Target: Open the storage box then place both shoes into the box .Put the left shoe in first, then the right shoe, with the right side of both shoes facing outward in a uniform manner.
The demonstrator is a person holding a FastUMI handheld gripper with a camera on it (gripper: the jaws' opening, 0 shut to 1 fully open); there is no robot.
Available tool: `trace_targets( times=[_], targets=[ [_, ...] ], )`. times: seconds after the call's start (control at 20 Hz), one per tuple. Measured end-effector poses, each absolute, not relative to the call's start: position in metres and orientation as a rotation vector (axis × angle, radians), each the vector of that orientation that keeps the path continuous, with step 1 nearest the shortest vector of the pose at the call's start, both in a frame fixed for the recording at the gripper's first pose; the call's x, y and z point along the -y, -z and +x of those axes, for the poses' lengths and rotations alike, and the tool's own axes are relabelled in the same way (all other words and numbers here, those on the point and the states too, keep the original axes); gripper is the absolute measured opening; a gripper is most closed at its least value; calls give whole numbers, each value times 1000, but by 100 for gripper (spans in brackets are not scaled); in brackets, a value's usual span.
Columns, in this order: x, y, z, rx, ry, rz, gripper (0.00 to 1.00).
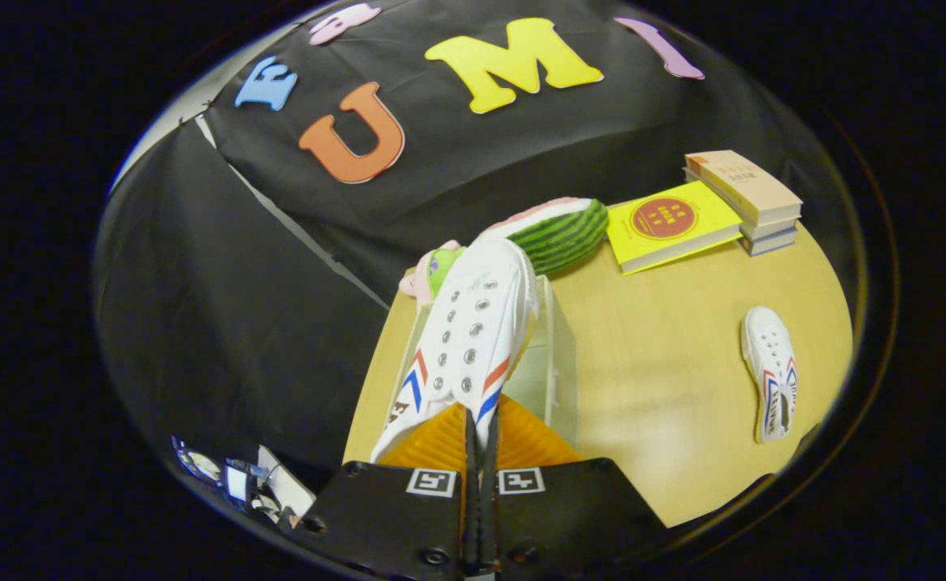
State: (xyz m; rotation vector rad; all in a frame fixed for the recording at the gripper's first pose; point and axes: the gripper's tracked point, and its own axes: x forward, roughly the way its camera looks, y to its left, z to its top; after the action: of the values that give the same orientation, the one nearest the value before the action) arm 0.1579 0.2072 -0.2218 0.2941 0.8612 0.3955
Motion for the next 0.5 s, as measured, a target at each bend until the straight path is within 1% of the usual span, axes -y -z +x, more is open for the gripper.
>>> trace_targets(
  times=[0.15,0.3,0.5],
  targets=[
    [-239,247,161,-855,-376,270,6],
    [-266,272,162,-884,-394,287,6],
    [-277,289,163,-905,-393,281,6]
  ],
)
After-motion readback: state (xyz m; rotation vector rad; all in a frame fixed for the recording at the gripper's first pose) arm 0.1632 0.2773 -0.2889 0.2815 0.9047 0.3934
